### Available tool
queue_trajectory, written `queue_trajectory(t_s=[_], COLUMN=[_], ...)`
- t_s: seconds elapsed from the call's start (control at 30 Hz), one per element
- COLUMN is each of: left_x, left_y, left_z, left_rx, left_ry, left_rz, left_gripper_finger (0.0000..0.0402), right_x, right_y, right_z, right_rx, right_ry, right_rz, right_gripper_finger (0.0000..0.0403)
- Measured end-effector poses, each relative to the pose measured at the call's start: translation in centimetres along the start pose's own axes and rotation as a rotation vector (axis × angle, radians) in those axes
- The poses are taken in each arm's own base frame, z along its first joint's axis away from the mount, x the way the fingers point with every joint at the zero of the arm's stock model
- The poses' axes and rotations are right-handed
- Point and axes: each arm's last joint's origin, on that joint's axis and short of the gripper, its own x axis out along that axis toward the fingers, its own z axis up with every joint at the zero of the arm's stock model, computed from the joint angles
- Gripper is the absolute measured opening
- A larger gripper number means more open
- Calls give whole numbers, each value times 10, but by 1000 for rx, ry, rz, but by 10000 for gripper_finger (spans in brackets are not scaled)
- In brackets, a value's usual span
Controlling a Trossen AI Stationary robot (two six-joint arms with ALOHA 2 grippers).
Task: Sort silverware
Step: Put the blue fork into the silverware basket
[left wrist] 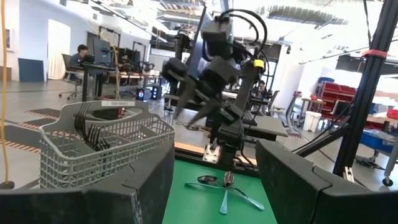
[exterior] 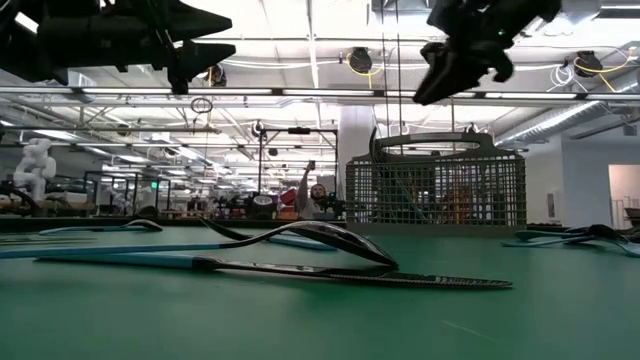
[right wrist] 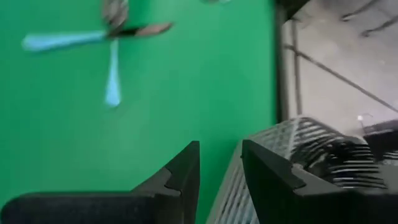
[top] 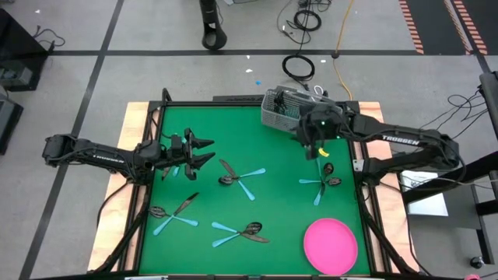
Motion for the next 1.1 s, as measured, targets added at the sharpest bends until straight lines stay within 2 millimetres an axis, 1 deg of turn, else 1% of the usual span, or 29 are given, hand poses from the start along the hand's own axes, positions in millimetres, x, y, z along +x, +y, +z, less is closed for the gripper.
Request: queue_trajectory(t_s=[0.2, 0.3, 0.5, 0.6, 0.8, 0.93, 1.1], left_x=[0, 0, 0, 2, 10, 11, 11], left_y=[0, 0, 1, 2, 3, 3, 3], left_z=[-1, -2, -9, -10, -8, -7, -7], left_rx=[1, 3, 22, 33, 91, 96, 96], left_ry=[7, 20, 94, 149, 317, 332, 336], left_rz=[1, 0, 2, 52, 153, 160, 161], left_gripper_finger=[228, 228, 228, 228, 228, 228, 228], right_x=[-4, -4, -2, 2, 20, 38, 57], right_y=[15, 21, 31, 41, 60, 71, 82], right_z=[-4, -6, -8, -11, -20, -25, -32], right_rx=[-248, -335, -370, -403, -503, -533, -605], right_ry=[94, 125, 171, 225, 401, 494, 569], right_rz=[129, 183, 257, 333, 508, 610, 718], right_gripper_finger=[112, 112, 112, 112, 112, 112, 112])
